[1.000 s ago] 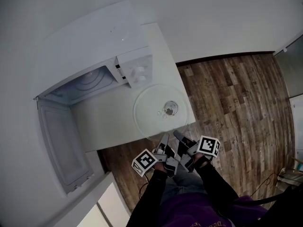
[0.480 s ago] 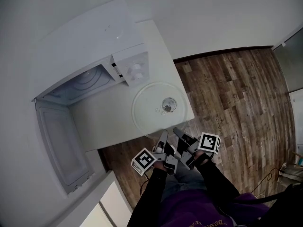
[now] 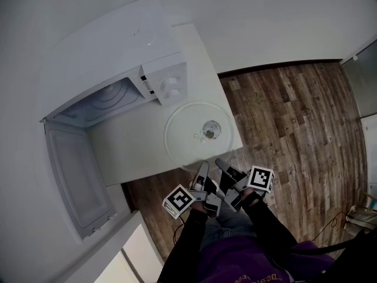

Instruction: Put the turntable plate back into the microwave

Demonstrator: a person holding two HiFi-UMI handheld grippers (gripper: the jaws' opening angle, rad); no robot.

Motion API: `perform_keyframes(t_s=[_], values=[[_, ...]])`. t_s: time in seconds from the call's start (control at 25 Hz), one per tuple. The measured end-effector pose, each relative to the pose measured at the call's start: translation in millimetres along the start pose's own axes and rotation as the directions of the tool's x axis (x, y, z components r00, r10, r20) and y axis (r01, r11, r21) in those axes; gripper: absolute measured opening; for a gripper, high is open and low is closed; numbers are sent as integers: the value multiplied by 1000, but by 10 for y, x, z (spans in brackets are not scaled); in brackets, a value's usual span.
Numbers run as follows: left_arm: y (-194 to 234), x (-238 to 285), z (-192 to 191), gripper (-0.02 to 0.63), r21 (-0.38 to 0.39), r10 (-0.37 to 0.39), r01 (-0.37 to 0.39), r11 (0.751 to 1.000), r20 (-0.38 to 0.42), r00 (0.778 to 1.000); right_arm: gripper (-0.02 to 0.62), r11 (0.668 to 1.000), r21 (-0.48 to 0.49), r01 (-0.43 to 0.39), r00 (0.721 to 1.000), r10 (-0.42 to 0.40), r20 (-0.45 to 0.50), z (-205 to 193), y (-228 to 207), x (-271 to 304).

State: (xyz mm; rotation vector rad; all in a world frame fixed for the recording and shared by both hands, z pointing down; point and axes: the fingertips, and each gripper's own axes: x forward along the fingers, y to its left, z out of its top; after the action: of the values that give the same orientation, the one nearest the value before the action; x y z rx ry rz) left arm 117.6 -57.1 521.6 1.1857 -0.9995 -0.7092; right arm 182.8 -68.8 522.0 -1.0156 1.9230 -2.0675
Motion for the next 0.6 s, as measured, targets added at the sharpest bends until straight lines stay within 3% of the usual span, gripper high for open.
perform_keyframes(t_s=[0.6], values=[[-220,24,-2,32,-48,-140,142,989,45,989,43,998,10,-64,998,64,14,77,154,-29]])
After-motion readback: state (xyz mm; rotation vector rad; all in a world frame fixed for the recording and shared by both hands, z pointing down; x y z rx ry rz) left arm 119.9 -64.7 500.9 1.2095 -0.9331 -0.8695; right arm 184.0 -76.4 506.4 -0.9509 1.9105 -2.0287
